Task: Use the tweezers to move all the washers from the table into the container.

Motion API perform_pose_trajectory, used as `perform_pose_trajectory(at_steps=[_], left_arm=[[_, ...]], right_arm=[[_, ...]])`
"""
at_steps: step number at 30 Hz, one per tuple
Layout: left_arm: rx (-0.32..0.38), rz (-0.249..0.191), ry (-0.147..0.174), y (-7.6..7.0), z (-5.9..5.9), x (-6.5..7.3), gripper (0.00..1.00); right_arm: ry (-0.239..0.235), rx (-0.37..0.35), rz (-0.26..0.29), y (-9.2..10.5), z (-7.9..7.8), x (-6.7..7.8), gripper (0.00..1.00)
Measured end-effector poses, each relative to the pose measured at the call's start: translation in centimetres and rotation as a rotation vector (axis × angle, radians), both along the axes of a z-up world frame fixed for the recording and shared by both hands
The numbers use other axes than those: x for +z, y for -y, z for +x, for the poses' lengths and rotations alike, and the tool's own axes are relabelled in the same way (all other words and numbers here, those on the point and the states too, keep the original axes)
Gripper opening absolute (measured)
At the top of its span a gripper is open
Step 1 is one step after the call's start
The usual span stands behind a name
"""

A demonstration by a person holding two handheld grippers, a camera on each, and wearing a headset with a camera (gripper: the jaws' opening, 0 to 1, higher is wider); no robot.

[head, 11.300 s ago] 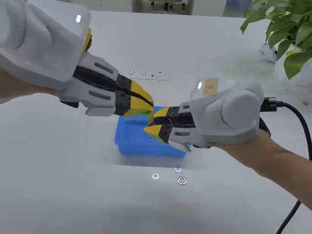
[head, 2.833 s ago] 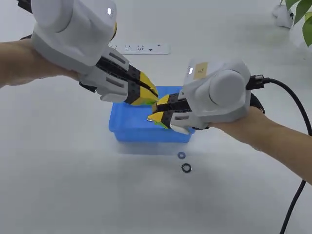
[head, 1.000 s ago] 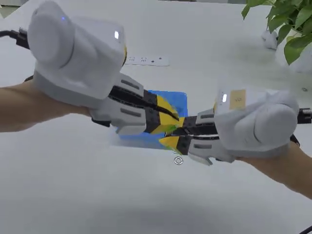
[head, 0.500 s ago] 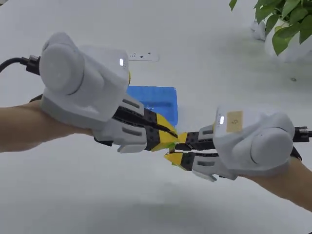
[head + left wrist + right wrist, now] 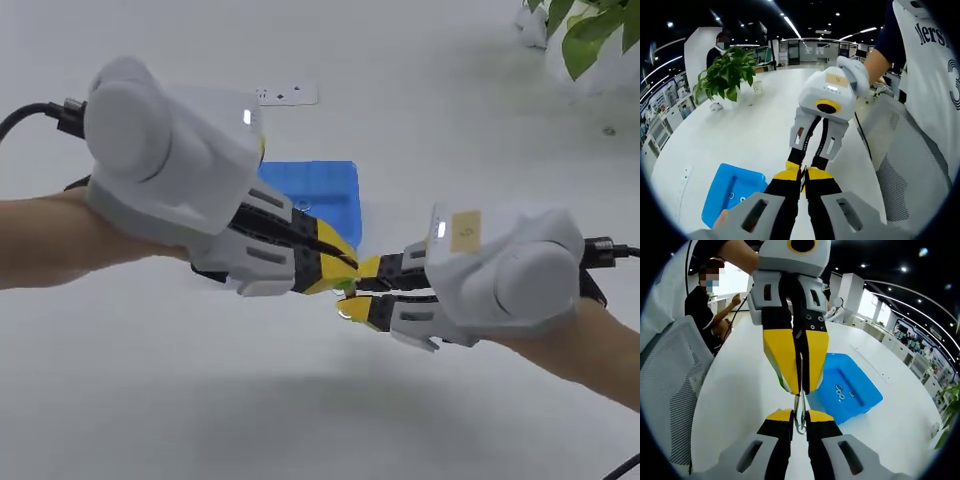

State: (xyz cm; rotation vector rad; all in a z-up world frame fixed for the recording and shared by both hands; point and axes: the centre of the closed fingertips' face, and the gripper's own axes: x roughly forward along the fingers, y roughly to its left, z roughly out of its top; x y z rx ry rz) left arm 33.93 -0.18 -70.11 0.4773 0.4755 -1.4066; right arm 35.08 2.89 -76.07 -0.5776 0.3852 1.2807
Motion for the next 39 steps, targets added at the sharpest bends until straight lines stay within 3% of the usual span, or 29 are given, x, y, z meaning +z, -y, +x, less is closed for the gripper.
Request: perform_pose_trajectory(at_steps=[23, 39], left_arm=[[-0.012, 0.042, -0.029, 0.0, 0.3, -2.0, 0.07], [-0.010, 0.037, -0.030, 0.2, 0.6, -2.1, 0.07]], right_arm=[[-0.059, -0.011, 0.010, -0.2, 0.3, -1.8, 0.11], [-0.078, 0.001, 0.028, -0.4, 0.3, -1.5, 0.15]])
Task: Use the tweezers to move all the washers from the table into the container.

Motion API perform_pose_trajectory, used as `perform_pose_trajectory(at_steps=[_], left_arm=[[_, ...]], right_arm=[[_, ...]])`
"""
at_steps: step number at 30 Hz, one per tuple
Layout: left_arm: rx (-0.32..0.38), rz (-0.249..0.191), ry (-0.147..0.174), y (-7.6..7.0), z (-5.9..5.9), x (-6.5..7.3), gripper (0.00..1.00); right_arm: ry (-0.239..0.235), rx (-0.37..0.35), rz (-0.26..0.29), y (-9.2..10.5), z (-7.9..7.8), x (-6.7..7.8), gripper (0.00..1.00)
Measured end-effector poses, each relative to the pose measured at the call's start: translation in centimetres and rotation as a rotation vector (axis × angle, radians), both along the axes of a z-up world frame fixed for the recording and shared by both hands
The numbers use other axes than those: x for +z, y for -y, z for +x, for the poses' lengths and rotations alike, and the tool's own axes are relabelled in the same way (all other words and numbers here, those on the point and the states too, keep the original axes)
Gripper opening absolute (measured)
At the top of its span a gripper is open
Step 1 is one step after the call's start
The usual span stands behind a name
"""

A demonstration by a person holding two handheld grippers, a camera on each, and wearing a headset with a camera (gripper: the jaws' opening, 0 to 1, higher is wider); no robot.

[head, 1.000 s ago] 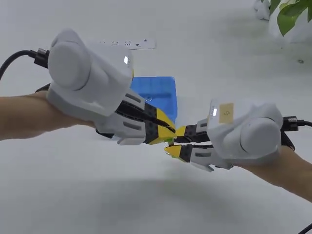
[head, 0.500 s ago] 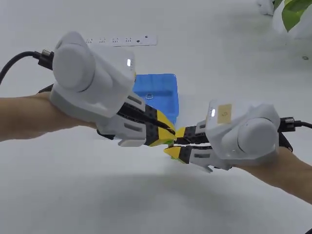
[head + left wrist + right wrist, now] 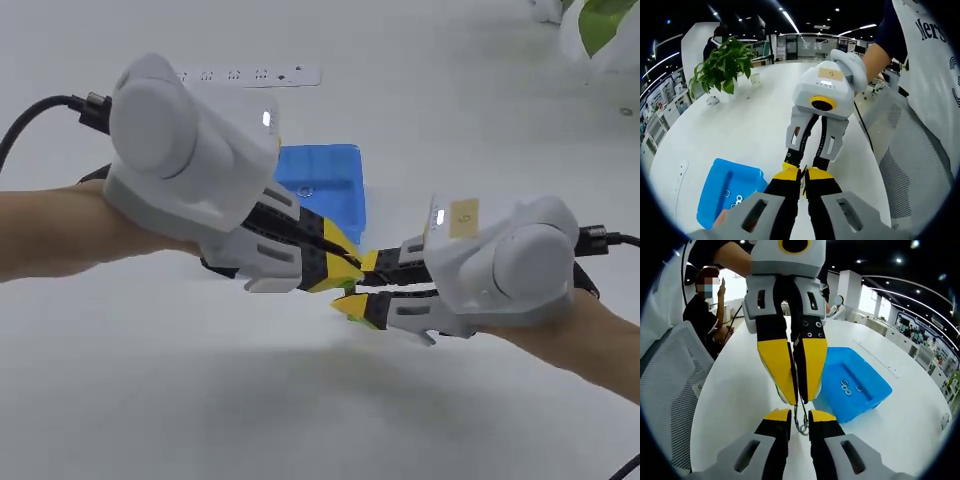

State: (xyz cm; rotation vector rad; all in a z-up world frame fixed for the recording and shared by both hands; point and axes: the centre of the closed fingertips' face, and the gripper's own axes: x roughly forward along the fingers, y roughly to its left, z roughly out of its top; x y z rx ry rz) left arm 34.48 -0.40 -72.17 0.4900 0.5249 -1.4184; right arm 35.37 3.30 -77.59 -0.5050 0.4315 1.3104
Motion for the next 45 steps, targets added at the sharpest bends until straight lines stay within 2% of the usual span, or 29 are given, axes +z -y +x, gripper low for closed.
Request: perform_pose_trajectory(at_steps=[4, 10, 12, 23, 25, 33, 36, 39, 42, 45], left_arm=[[-0.003, -0.002, 0.002, 0.2, 0.0, 0.0, 0.07], [-0.001, -0.004, -0.001, 0.2, 0.1, 0.0, 0.07], [0.001, -0.003, 0.002, 0.3, 0.2, -0.1, 0.07], [-0.014, 0.007, 0.002, 0.3, -0.3, -0.1, 0.07], [-0.013, 0.003, -0.004, 0.1, -0.6, 0.3, 0.07], [-0.002, -0.003, 0.013, -0.8, -1.3, 2.0, 0.07], [0.029, -0.004, -0.007, -1.3, -1.3, 2.9, 0.07], [0.021, -0.010, 0.012, -1.7, -1.4, 3.9, 0.07], [0.029, -0.014, 0.018, -2.1, -1.2, 4.7, 0.07], [0.026, -0.010, 0.038, -2.5, -0.8, 5.5, 0.07]], right_arm=[[0.002, 0.020, -0.030, 0.2, -0.1, -0.5, 0.15], [0.005, 0.031, -0.033, 0.3, 0.1, -0.4, 0.12], [0.023, 0.043, -0.043, 0.3, 0.1, -0.4, 0.12], [0.003, 0.046, -0.046, 0.2, -0.5, -0.4, 0.10], [0.005, 0.048, -0.041, 0.0, -0.7, 0.0, 0.10], [0.027, 0.062, -0.029, -0.8, -1.2, 1.6, 0.10], [0.034, 0.078, -0.017, -1.3, -1.4, 2.5, 0.10], [0.047, 0.086, -0.010, -1.7, -1.4, 3.6, 0.10], [0.064, 0.100, -0.011, -2.1, -1.1, 4.4, 0.10], [0.084, 0.110, -0.010, -2.6, -0.6, 5.4, 0.10]])
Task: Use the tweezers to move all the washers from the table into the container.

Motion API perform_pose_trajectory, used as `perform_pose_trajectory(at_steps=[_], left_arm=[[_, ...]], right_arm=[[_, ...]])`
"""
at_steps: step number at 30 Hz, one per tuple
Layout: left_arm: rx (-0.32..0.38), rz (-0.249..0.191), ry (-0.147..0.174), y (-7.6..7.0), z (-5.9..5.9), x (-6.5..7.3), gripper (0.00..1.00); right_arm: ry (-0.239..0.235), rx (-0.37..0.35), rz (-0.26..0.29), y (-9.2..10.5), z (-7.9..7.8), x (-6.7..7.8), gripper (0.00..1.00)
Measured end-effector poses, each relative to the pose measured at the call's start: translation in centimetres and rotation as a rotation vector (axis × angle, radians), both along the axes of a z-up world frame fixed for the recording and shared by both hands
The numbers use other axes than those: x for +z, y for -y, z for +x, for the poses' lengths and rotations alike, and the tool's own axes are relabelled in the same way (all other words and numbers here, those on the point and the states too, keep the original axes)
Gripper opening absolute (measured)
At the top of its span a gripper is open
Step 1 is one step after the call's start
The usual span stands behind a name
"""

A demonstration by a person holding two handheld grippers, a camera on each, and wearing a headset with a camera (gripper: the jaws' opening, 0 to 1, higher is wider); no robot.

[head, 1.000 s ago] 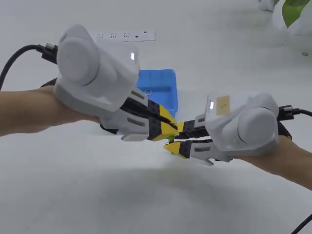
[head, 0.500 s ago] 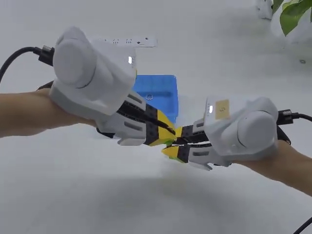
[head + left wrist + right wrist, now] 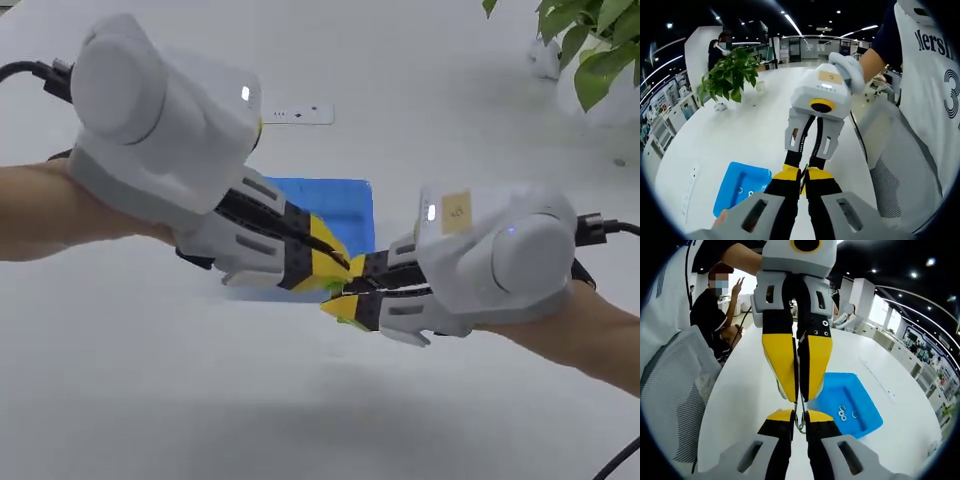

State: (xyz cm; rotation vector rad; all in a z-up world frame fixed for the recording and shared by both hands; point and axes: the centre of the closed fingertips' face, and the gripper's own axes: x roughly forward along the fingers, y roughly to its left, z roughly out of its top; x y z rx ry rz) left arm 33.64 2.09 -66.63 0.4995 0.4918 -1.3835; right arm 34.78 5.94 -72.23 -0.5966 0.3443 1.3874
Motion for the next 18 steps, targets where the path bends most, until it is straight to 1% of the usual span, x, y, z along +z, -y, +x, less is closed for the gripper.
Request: perform_pose_trajectory(at_steps=[3, 5, 6, 8, 9, 12, 14, 18], left_arm=[[0.003, -0.002, 0.017, -0.4, 0.6, 1.0, 0.07], [0.005, -0.005, 0.026, -0.6, 1.1, 1.4, 0.07], [0.004, -0.003, 0.029, -0.7, 1.3, 1.6, 0.07], [-0.002, 0.001, 0.047, -0.9, 1.9, 1.9, 0.07], [0.000, 0.000, 0.049, -0.9, 2.3, 2.1, 0.07], [-0.003, 0.003, 0.060, -1.0, 3.1, 2.2, 0.07], [-0.008, 0.005, 0.068, -1.0, 4.0, 2.3, 0.07], [-0.011, 0.005, 0.071, -0.9, 5.3, 2.0, 0.07]], right_arm=[[0.014, 0.002, 0.009, -0.5, 0.7, 0.9, 0.10], [0.018, 0.001, 0.019, -0.8, 1.1, 1.4, 0.10], [0.028, 0.003, 0.018, -0.9, 1.4, 1.6, 0.10], [0.043, 0.003, 0.019, -1.1, 2.0, 1.9, 0.10], [0.043, -0.002, 0.025, -1.2, 2.5, 2.1, 0.10], [0.058, -0.005, 0.023, -1.3, 3.5, 2.3, 0.10], [0.065, -0.007, 0.023, -1.3, 4.1, 2.4, 0.10], [0.072, -0.022, 0.021, -1.2, 5.6, 2.2, 0.10]])
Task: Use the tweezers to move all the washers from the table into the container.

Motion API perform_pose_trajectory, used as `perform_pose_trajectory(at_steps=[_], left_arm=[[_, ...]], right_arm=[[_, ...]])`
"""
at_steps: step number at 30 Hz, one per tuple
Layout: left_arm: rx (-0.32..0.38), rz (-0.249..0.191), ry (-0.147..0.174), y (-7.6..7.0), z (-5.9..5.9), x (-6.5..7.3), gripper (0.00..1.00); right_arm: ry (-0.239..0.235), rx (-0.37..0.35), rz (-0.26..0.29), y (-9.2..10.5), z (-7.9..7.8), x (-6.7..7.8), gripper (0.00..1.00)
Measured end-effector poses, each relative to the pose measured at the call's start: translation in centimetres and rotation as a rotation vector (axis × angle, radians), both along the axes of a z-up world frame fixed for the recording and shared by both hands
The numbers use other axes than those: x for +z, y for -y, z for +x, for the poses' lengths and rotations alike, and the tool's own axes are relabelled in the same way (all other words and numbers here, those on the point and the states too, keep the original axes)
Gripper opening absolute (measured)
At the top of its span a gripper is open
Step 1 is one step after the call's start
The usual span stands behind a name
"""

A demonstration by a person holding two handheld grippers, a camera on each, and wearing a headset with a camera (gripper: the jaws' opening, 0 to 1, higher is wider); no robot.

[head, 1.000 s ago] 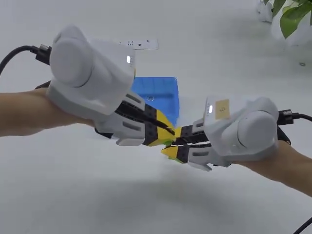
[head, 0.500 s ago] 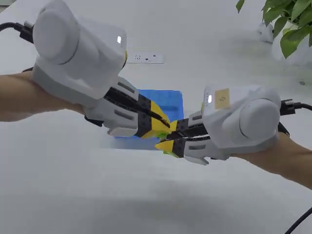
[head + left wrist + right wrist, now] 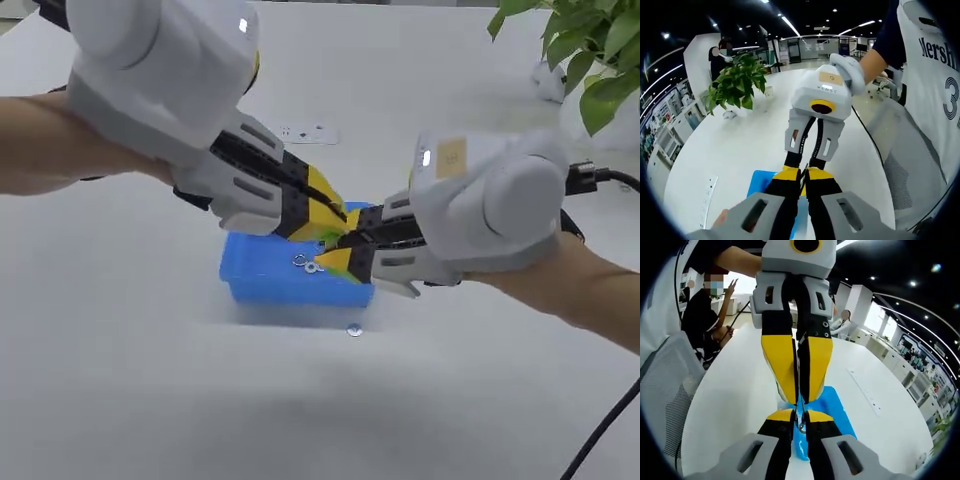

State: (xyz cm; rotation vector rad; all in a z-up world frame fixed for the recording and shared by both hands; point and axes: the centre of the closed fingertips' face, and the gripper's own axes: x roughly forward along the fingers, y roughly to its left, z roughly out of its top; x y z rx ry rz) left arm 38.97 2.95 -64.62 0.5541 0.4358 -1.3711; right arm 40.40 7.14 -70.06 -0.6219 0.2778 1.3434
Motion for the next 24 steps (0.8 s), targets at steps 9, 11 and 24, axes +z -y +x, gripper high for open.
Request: perform_pose_trajectory(at_steps=[9, 11, 24], left_arm=[[-0.015, -0.010, 0.003, 0.3, 2.5, -1.8, 0.07], [-0.012, -0.015, -0.002, 0.4, 3.1, -2.3, 0.07], [-0.038, 0.018, -0.041, 0.9, 4.9, -6.3, 0.08]], right_arm=[[-0.010, -0.025, -0.037, 0.5, 2.7, -1.9, 0.10], [-0.012, -0.030, -0.045, 0.6, 3.2, -2.4, 0.10], [-0.029, -0.024, -0.109, 0.4, 4.8, -6.3, 0.10]])
